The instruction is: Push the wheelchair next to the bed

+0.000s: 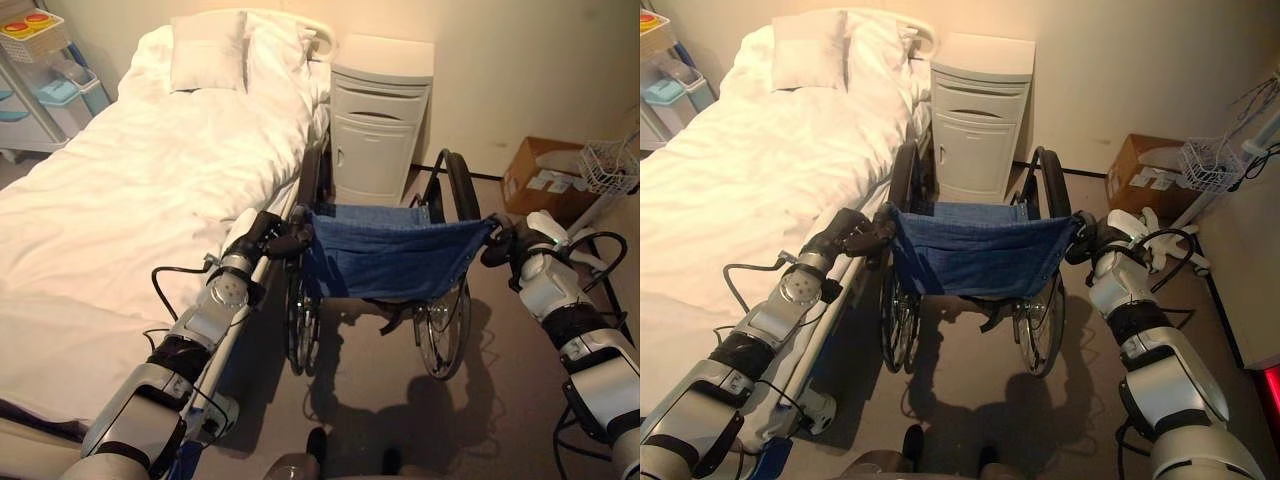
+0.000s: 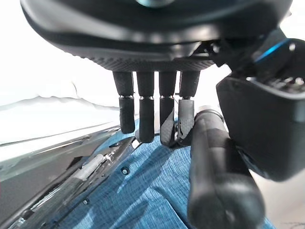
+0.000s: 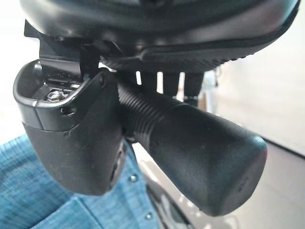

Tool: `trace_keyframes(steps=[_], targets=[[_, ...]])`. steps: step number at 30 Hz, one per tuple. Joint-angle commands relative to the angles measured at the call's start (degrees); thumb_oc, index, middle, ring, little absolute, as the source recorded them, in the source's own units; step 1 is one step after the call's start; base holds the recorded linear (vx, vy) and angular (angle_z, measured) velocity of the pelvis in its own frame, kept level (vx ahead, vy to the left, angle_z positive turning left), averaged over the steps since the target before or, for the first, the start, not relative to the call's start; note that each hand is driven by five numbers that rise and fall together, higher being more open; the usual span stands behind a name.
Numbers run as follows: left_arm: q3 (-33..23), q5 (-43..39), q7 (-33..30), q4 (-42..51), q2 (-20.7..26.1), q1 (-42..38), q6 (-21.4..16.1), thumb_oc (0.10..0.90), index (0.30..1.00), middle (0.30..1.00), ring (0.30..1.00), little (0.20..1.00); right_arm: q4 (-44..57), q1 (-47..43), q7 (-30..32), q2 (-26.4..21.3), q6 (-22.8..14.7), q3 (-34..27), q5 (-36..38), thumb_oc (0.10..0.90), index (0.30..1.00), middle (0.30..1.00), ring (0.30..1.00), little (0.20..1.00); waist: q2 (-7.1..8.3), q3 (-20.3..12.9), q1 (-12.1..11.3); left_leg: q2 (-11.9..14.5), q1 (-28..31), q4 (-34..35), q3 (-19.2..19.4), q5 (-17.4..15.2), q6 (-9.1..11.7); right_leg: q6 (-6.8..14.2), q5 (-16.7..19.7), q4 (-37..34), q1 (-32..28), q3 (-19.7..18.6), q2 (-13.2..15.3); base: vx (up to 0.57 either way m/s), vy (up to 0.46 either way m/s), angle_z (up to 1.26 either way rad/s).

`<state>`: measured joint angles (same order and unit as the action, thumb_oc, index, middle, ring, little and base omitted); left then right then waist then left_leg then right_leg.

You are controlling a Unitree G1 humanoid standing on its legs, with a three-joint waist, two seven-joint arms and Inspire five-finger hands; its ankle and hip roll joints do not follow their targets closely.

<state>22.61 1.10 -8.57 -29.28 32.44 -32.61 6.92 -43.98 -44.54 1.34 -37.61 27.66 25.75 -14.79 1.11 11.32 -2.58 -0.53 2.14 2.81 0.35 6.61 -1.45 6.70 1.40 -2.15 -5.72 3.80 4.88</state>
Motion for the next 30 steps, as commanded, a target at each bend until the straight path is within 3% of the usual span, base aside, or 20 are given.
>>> trace_keyframes(steps=[1,7,15,22,30], targets=[[0.6,-1.0,-0.3,-5.0,2.4,-2.5,2.2,0.8,0.9,0.9,0.9,0.9,7.6,2.0,-0.6,2.0,-7.4,2.2,9.5,0.8,0.9,0.9,0.9,0.9,0.02,0.3,0.5,-0.4,0.8,-3.4,0.0,-9.0,0.6,1.3,-0.6,6.1,4.4,-0.4,1.3,-0.05,-0.036,-0.01],[-1.7,-6.4,1.1,-3.6,4.0,-2.3,1.7,0.8,0.9,0.9,0.9,0.9,9.9,0.0,-1.6,-1.2,-6.4,0.5,14.3,0.8,0.9,0.9,0.9,0.9,-0.14,-0.4,0.8,-0.2,1.8,-2.9,0.0,-9.1,0.8,1.0,-0.9,5.8,3.8,-0.1,1.1,-0.01,-0.008,0.0],[-5.4,-15.2,5.1,-2.9,7.9,-3.1,-2.6,0.8,0.9,0.9,0.9,0.9,16.4,-5.9,-0.5,-9.5,-5.8,-1.4,21.7,0.8,0.9,0.9,0.9,0.9,0.4,-1.8,1.6,0.3,3.2,-2.1,0.8,-9.5,1.2,0.7,-1.3,4.7,2.6,0.0,0.6,-0.01,-0.015,-0.03],[-7.6,-21.7,8.5,-1.8,10.0,-2.9,-6.4,0.8,0.9,0.9,0.9,0.9,17.0,-8.4,3.0,-15.4,-10.3,-3.6,23.4,0.8,0.9,0.9,0.9,0.9,0.84,-2.7,2.0,0.4,3.9,-1.8,1.3,-9.9,1.2,0.6,-1.7,4.4,2.2,0.0,0.1,-0.01,0.0,0.0],[-14.7,-38.9,14.3,0.0,9.2,2.3,-4.6,0.8,0.9,0.9,0.9,0.9,19.1,-1.7,5.3,-21.5,-16.2,-11.8,24.4,0.8,0.9,0.9,0.9,0.9,1.18,-3.8,3.0,0.5,4.7,-1.0,2.1,-10.2,1.1,0.6,-1.9,3.6,1.8,-0.6,-0.4,0.0,-0.003,-0.08]])
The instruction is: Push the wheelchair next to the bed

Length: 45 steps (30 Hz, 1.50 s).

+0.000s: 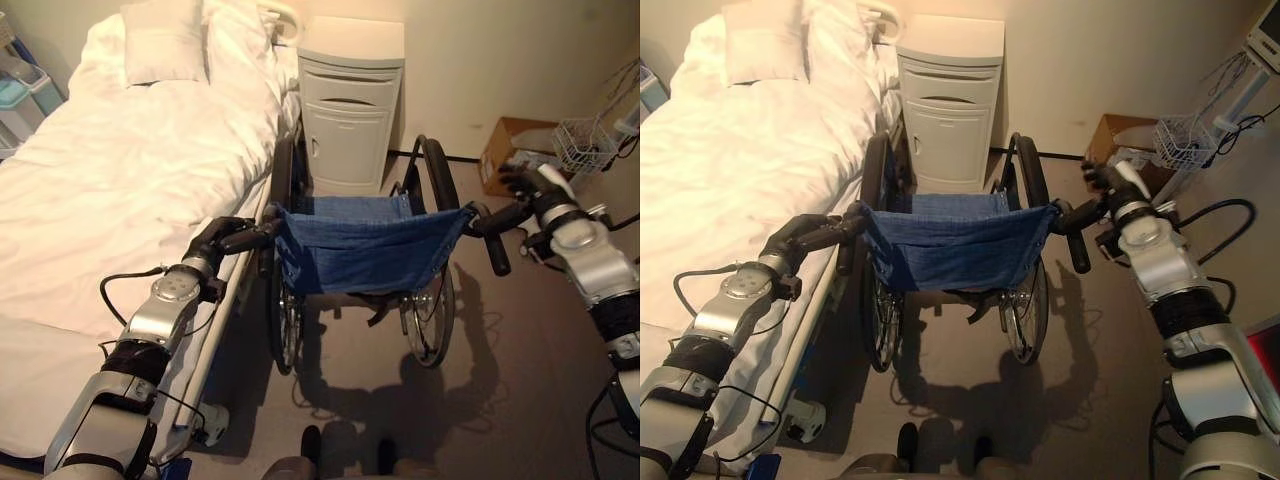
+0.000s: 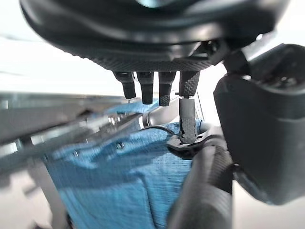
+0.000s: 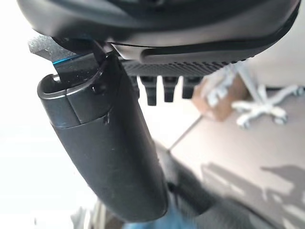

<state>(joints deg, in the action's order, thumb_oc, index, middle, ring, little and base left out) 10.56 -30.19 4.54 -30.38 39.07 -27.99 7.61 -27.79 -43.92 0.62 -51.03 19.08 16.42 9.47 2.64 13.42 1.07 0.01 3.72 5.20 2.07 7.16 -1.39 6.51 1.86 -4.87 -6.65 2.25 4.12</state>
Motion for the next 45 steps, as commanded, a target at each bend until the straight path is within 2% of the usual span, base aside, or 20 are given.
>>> trace_keyframes(steps=[1,6,8,10,13,14,16,17,18,19,22,23,26,29,31,32,35,38,41,45], targets=[[-3.4,-9.8,1.3,1.0,1.8,-1.4,-5.5,0.8,0.9,0.9,0.9,0.9,2.5,-1.3,6.7,-8.6,-8.6,-3.5,0.5,0.8,0.9,0.9,0.9,0.9,-0.31,-6.0,-0.5,0.0,3.1,-3.4,0.5,-10.8,1.1,0.8,-2.5,6.2,2.6,0.9,0.4,0.01,-0.004,-0.06],[-5.9,-14.0,4.2,-0.4,0.7,2.3,-8.0,0.8,0.9,0.9,0.9,0.9,1.1,1.6,7.0,-11.8,-8.9,-7.3,2.0,0.8,0.9,0.9,0.9,0.9,-0.16,-6.2,-0.1,0.0,3.2,-3.4,0.8,-11.2,1.1,0.8,-2.7,5.9,2.6,0.9,0.3,0.0,0.005,-0.09],[-7.5,-15.1,4.9,-0.6,0.6,4.2,-10.8,0.8,0.9,0.9,0.9,0.9,0.5,4.3,6.7,-12.7,-9.6,-9.6,4.3,0.8,0.9,0.9,0.9,0.9,-0.09,-6.3,0.1,0.0,3.2,-3.3,0.9,-11.3,1.1,0.8,-2.8,5.8,2.5,0.8,0.3,0.01,0.007,-0.07],[-10.0,-17.9,5.2,-0.3,-0.1,7.1,-15.5,0.8,0.9,0.9,0.9,0.9,0.3,10.2,5.5,-12.2,-11.6,-14.5,6.6,0.8,0.9,0.9,0.9,0.9,0.01,-6.3,0.4,0.0,3.3,-3.2,1.0,-11.4,1.0,0.8,-3.0,5.8,2.6,0.8,0.2,0.01,0.004,-0.04],[-16.0,-27.3,7.8,2.2,-5.2,13.0,-24.6,0.8,0.9,0.9,0.9,0.9,1.6,21.9,4.4,-6.4,-16.2,-23.5,11.2,0.8,0.9,0.9,0.9,0.9,0.09,-5.9,0.9,0.1,3.3,-2.8,1.1,-11.4,0.9,0.7,-3.1,5.7,2.8,0.6,0.1,0.01,-0.015,-0.07],[-16.4,-30.2,8.6,2.6,-5.9,13.8,-26.4,0.8,0.9,0.9,0.9,0.9,2.4,24.1,4.3,-5.2,-16.4,-25.0,11.7,0.8,0.9,0.9,0.9,0.9,0.22,-6.1,0.8,0.1,3.3,-2.8,1.0,-11.5,0.9,0.7,-3.1,5.7,2.7,0.6,0.0,0.01,-0.032,-0.08],[-20.7,-36.5,15.2,4.4,-14.2,18.8,-31.1,0.8,0.9,0.9,0.9,0.9,2.9,32.7,3.2,3.1,-20.7,-30.5,12.6,0.8,0.9,0.9,0.9,0.9,0.39,-6.0,0.7,0.2,3.5,-2.7,1.0,-11.6,0.8,0.5,-3.2,5.7,2.8,0.6,0.0,0.02,-0.031,-0.12],[-21.0,-37.3,15.5,4.5,-14.8,19.3,-31.2,0.8,0.9,0.9,0.9,0.9,2.9,33.3,3.2,3.7,-20.6,-30.9,13.3,0.8,0.9,0.9,0.9,0.9,0.41,-6.0,0.6,0.2,3.5,-2.7,1.0,-11.6,0.8,0.5,-3.2,5.7,2.8,0.6,0.0,0.03,-0.027,-0.17],[-21.8,-39.3,18.4,3.9,-18.6,21.6,-32.9,0.8,0.9,0.9,0.9,0.9,2.6,36.0,3.0,8.3,-21.9,-31.9,14.2,0.8,0.9,0.9,0.9,0.9,0.47,-6.1,0.6,0.2,3.6,-2.8,1.1,-11.8,0.7,0.5,-3.3,5.7,2.7,0.7,0.0,0.03,-0.02,-0.16],[-22.1,-39.5,19.0,3.2,-20.0,22.5,-33.2,0.8,0.9,0.9,0.9,0.9,1.5,36.8,3.1,10.1,-22.3,-32.0,14.3,0.8,0.9,0.9,0.9,0.9,0.45,-6.0,0.5,0.2,3.6,-2.9,1.1,-11.9,0.7,0.4,-3.4,5.8,2.7,0.9,0.0,0.03,-0.02,-0.15],[-20.8,-34.8,16.9,-0.5,-23.2,25.5,-36.7,0.8,0.9,0.9,0.9,0.9,-1.9,39.5,3.2,16.4,-23.3,-30.7,16.6,0.8,0.9,0.9,0.9,0.9,0.35,-5.5,0.1,0.2,3.7,-3.5,1.3,-12.3,0.6,0.4,-3.5,6.2,2.7,1.3,0.1,0.0,-0.004,-0.02],[-20.7,-34.3,16.5,-0.7,-23.2,25.7,-36.8,0.8,0.9,0.9,0.9,0.9,-2.0,39.8,3.3,16.9,-23.6,-30.6,16.3,0.8,0.9,0.9,0.9,0.9,0.4,-5.5,0.1,0.2,3.7,-3.6,1.3,-12.4,0.5,0.4,-3.5,6.2,2.6,1.3,0.1,0.0,0.0,0.0],[-21.1,-26.4,9.4,-6.9,-23.6,28.9,-39.7,0.8,0.9,0.9,0.9,0.9,-9.3,43.2,1.0,23.7,-25.5,-28.3,18.4,0.8,0.9,0.9,0.9,0.9,0.36,-4.8,-0.3,0.1,3.4,-4.6,1.3,-13.0,0.2,0.4,-3.8,6.8,2.9,1.6,0.2,-0.01,-0.008,0.01],[-21.4,-21.3,4.8,-11.3,-23.4,29.9,-39.7,0.8,0.9,0.9,0.9,0.9,-15.9,43.3,-0.6,27.0,-27.5,-26.0,18.3,0.8,0.9,0.9,0.9,0.9,0.39,-4.5,-0.7,-0.1,3.2,-5.0,1.2,-13.2,0.1,0.3,-4.0,7.0,2.9,1.7,0.1,0.0,-0.004,0.01],[-20.1,-14.0,2.2,-13.8,-23.4,30.7,-38.7,0.8,0.9,0.9,0.9,0.9,-19.5,43.4,-1.7,30.1,-28.2,-23.6,17.7,0.8,0.9,0.9,0.9,0.9,0.2,-4.2,-1.0,-0.2,3.1,-5.3,1.0,-13.2,0.0,0.1,-4.1,7.3,3.0,1.8,0.0,-0.01,-0.006,0.06],[-17.9,-7.2,0.8,-15.2,-23.2,31.3,-38.2,0.8,0.9,0.9,0.9,0.9,-21.7,43.6,-3.0,31.9,-28.4,-22.2,19.5,0.8,0.9,0.9,0.9,0.9,-0.01,-3.8,-1.2,-0.3,2.9,-5.7,0.8,-13.2,0.0,0.0,-4.1,7.6,3.1,1.9,0.0,-0.02,-0.002,0.05],[-13.1,5.6,-1.6,-16.9,-23.1,32.2,-38.6,0.8,0.9,0.9,0.9,0.9,-25.6,44.1,-7.5,34.0,-30.1,-20.7,21.9,0.8,0.9,0.9,0.9,0.9,-0.81,-3.4,-1.5,-0.5,2.5,-6.2,0.5,-13.3,-0.1,-0.2,-4.1,7.8,3.3,2.1,0.0,-0.03,0.019,0.11],[-9.6,10.6,-3.5,-18.5,-23.4,31.8,-37.6,0.8,0.9,0.9,0.9,0.9,-26.9,44.1,-8.5,36.0,-31.6,-18.5,24.2,0.8,0.9,0.9,0.9,0.9,-1.55,-3.3,-1.2,-0.7,2.4,-6.2,0.4,-13.1,0.0,-0.2,-4.2,8.1,3.4,2.2,0.0,-0.02,0.046,0.06],[-4.8,20.3,-6.4,-19.8,-24.2,31.5,-37.6,0.8,0.9,0.9,0.9,0.9,-27.4,44.4,-8.6,38.3,-33.5,-14.9,21.0,0.8,0.9,0.9,0.9,0.9,-2.36,-3.4,-0.8,-0.9,2.2,-6.3,0.5,-13.0,0.0,-0.3,-4.2,8.3,3.7,2.1,0.0,-0.02,0.052,-0.04],[-0.5,25.5,-5.8,-21.5,-24.6,30.7,-36.9,0.8,0.9,0.9,0.9,0.9,-26.4,44.4,-7.0,39.6,-34.8,-10.6,16.9,0.8,0.9,0.9,0.9,0.9,-3.02,-3.5,-0.3,-1.0,1.8,-6.7,0.7,-12.9,0.0,-0.4,-4.5,8.9,4.2,2.0,0.1,-0.03,0.054,-0.03]])
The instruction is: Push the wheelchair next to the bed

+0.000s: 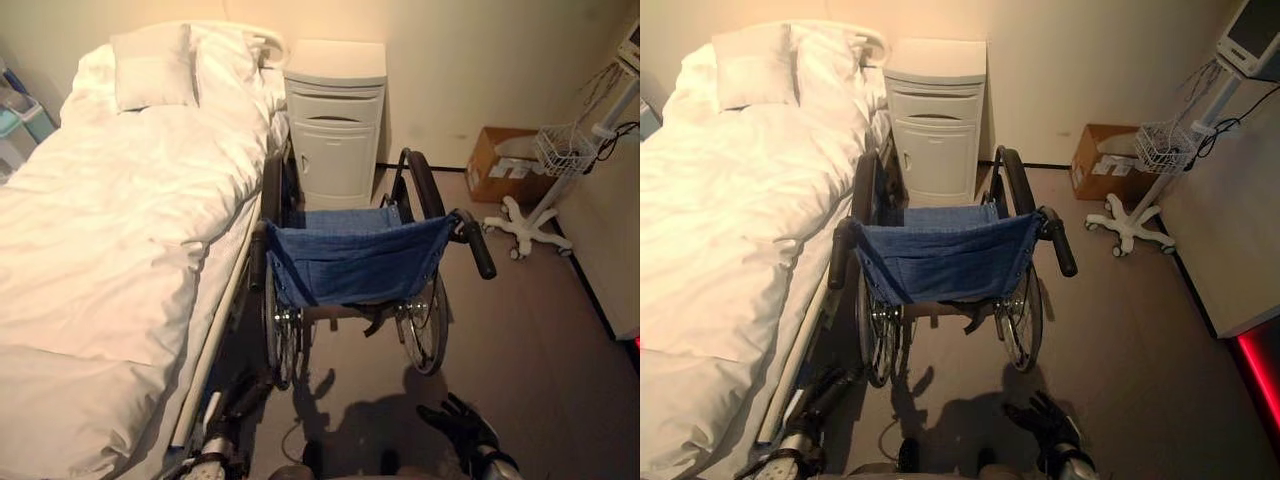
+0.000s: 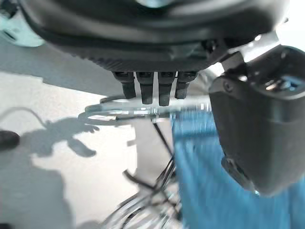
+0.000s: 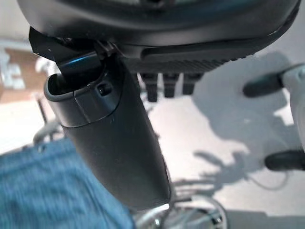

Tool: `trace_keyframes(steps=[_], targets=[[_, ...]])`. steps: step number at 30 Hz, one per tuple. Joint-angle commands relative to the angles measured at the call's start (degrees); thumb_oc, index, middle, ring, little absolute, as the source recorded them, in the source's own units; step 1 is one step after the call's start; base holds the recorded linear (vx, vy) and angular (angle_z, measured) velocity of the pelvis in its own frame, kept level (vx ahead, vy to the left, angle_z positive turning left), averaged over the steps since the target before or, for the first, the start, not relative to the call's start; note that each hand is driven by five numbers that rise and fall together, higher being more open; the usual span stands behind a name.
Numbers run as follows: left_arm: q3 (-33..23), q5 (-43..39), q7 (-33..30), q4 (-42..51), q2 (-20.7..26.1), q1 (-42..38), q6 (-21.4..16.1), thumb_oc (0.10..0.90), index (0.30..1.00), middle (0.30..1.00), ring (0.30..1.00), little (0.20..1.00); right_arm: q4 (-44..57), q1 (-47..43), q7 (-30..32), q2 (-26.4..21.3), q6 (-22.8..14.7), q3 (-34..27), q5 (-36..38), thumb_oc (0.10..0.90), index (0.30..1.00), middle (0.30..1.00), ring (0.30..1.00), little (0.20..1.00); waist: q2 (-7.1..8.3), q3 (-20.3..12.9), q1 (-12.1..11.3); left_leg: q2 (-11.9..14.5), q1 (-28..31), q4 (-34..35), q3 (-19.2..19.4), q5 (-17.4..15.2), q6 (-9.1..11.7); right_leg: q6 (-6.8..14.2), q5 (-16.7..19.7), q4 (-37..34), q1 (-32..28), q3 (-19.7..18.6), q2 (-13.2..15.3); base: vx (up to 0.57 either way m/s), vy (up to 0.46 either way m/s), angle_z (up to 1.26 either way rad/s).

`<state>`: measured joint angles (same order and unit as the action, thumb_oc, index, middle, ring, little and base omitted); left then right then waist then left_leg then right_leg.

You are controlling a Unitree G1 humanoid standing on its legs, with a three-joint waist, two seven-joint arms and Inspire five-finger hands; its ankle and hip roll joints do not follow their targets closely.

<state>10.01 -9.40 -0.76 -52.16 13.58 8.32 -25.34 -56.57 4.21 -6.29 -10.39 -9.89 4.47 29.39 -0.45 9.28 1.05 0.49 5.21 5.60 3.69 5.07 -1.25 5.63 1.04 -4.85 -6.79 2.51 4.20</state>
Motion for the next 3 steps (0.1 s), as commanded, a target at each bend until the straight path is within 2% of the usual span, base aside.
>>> trace_keyframes(steps=[1,3], targets=[[2.4,5.9,0.0,-0.2,0.6,-6.1,-3.7,0.8,0.9,0.9,0.9,0.9,2.9,-3.7,1.0,-0.5,-5.8,3.4,-4.5,0.8,0.9,0.9,0.9,0.9,-0.25,0.6,0.1,-1.5,0.2,-7.1,-0.8,-10.8,-0.2,0.4,-3.8,9.0,4.5,1.7,-0.1,-0.02,0.053,-0.04],[4.5,7.3,0.9,-0.4,0.5,-6.7,-3.8,0.8,0.9,0.9,0.9,0.9,3.3,-3.7,1.2,-0.4,-5.4,4.9,-5.0,0.8,0.9,0.9,0.9,0.9,-0.62,0.5,0.5,-1.6,0.1,-7.0,-0.7,-10.8,-0.3,0.3,-4.0,9.2,4.8,1.5,-0.2,-0.03,0.061,-0.01]])
